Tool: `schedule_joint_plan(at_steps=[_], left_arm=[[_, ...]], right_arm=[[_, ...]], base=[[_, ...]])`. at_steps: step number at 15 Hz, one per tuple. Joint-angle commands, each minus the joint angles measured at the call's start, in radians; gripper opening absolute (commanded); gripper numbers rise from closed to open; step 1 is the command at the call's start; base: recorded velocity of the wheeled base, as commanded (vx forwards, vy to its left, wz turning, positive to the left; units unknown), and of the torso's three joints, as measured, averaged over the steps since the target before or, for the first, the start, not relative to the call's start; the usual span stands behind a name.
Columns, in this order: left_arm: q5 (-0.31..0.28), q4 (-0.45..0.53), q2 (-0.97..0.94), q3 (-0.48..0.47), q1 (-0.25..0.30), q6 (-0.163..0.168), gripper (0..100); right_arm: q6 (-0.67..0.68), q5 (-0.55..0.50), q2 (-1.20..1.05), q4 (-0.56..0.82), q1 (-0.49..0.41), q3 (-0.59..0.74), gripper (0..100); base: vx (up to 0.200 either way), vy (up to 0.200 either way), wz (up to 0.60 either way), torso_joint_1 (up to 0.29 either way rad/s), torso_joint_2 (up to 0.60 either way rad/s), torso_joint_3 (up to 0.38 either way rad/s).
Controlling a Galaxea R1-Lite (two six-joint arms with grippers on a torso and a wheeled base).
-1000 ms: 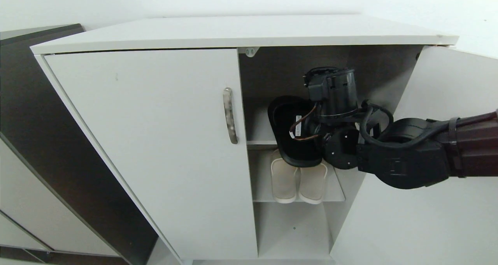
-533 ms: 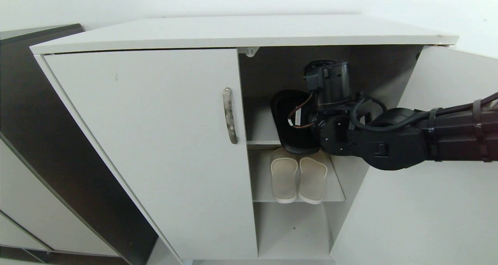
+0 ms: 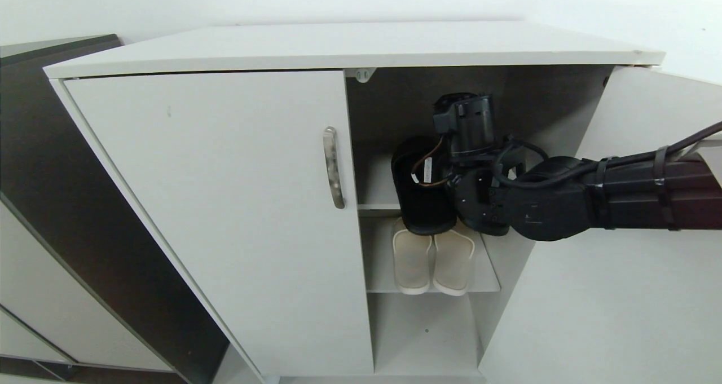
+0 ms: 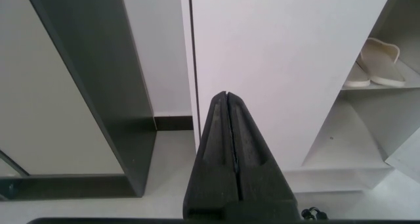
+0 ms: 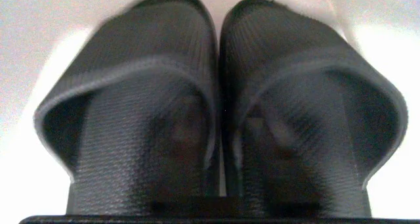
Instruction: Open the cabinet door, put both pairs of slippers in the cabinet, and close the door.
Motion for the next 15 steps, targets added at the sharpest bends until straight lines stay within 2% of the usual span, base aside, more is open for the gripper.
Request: schedule_joint_plan(at_steps=[1,8,10,15], left_arm=[[0.000,0.000,0.001,-0.002,-0.001,0.000,0],[0.000,0.000,0.001,0.000,0.001,0.000,0],[0.000,0.000,0.001,0.000,0.001,0.000,0],[0.000,0.000,0.001,0.000,-0.001,0.000,0]], right_arm=[[0.003,0.000,0.004,0.000,0.001,0.006,100],[0.000,-0.013,-0.097,0.001,0.051,0.102,100],[0.000,-0.015,-0.150,0.000,0.082,0.173,100],[0.007,-0.063,-0.380,-0.045,0.196,0.454,100]], base=[[0.000,0.000,0.00,0.000,0.00,0.000],[0.000,0.000,0.00,0.000,0.00,0.000],[0.000,0.000,0.00,0.000,0.00,0.000],[0.000,0.000,0.00,0.000,0.00,0.000]])
